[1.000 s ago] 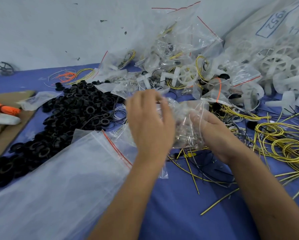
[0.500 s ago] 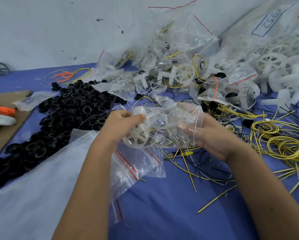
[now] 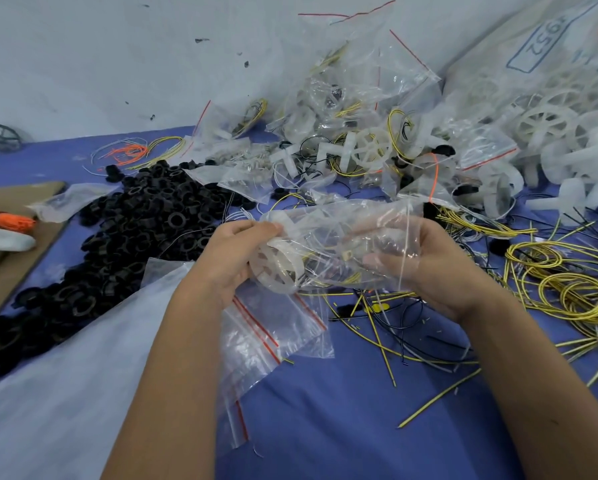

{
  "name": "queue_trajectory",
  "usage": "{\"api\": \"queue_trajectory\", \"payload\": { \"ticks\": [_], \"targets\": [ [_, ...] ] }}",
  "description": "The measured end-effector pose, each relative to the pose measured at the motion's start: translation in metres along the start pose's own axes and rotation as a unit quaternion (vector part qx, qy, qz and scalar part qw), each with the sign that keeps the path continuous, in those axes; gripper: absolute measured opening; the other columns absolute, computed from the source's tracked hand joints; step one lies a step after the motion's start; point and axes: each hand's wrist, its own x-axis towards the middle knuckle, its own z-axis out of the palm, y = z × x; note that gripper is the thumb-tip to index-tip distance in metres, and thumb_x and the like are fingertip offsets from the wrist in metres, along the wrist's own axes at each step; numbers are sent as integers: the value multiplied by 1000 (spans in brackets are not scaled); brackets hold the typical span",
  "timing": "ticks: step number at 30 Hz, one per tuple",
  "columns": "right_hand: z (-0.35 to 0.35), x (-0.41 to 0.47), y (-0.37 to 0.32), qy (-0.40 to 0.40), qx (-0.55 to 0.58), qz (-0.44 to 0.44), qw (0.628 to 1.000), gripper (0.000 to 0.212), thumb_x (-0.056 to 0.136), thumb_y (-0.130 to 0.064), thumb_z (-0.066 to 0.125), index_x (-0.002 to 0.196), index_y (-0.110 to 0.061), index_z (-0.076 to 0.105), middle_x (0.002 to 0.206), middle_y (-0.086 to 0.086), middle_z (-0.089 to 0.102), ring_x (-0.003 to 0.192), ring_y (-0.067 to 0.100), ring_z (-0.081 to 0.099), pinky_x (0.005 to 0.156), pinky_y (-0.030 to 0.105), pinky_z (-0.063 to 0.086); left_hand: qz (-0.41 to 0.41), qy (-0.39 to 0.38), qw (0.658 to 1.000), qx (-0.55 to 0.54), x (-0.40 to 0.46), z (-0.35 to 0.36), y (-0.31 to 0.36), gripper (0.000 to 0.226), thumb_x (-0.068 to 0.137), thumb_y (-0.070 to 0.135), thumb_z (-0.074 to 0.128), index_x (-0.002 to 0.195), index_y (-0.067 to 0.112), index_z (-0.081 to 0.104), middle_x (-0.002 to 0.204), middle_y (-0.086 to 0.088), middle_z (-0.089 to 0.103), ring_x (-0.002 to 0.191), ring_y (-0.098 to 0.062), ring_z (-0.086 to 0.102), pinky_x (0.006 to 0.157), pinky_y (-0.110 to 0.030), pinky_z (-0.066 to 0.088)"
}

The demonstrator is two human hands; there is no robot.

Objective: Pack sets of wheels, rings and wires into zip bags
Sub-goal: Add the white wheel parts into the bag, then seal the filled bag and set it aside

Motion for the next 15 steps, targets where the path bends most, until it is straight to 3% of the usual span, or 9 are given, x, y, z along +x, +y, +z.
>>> {"api": "queue_trajectory", "payload": {
  "ticks": [2, 5, 8, 10, 12, 13, 15],
  "targets": [
    [-1, -1, 0, -26, -44, -18, 999, 40, 87, 6, 71, 124, -10, 68, 127, 8, 71, 119, 29, 67, 98, 51, 56, 5, -14, 1000, 9, 2, -2, -2, 25, 90, 18, 74, 103, -4, 72, 88, -10, 78, 71, -24, 72, 62, -35, 60],
    [0, -3, -2, -62, -55, -36, 996, 54, 87, 7, 71, 130, -23, 65, 125, -4, 72, 117, 16, 68, 90, 28, 57, 14, -30, 999, 22, 2, -1, -3, 38, 86, 22, 78, 108, -7, 69, 97, -11, 79, 77, -25, 72, 67, -35, 60],
    [3, -1, -1, -27, -113, -42, 992, 52, 82, -4, 81, 120, -38, 70, 110, -11, 75, 103, 9, 71, 82, 25, 58, 33, -10, 999, 33, 1, 4, -3, 24, 73, 32, 83, 73, 11, 71, 75, -12, 69, 61, -22, 62, 57, -29, 51],
    [5, 3, 3, 24, -122, -32, 992, 40, 80, -13, 86, 115, -30, 73, 105, 6, 75, 98, 23, 73, 79, 40, 62, 67, 33, 996, 57, 1, 9, -4, 34, 73, 36, 82, 56, 20, 58, 63, -9, 57, 51, -19, 53, 53, -26, 46],
    [7, 4, 5, 38, -110, -26, 993, 34, 81, -17, 85, 113, -17, 74, 105, 25, 70, 94, 38, 72, 80, 59, 60, 114, 86, 986, 89, 4, 13, -6, 45, 83, 38, 80, 54, 20, 51, 58, -7, 50, 47, -18, 49, 52, -26, 41],
    [7, 5, 6, 32, -99, -23, 994, 30, 83, -17, 83, 112, -14, 74, 102, 28, 69, 91, 40, 71, 78, 60, 60, 141, 117, 976, 118, 5, 15, -7, 50, 88, 39, 76, 53, 19, 47, 52, -1, 46, 45, -16, 44, 50, -24, 37],
    [6, 6, 8, 35, -117, -29, 992, 20, 90, -14, 78, 108, -8, 74, 89, 22, 70, 83, 30, 69, 71, 39, 63, 185, 176, 946, 198, 7, 16, -8, 58, 95, 42, 67, 52, 18, 37, 43, 12, 34, 43, -9, 31, 46, -23, 29]
  ]
}}
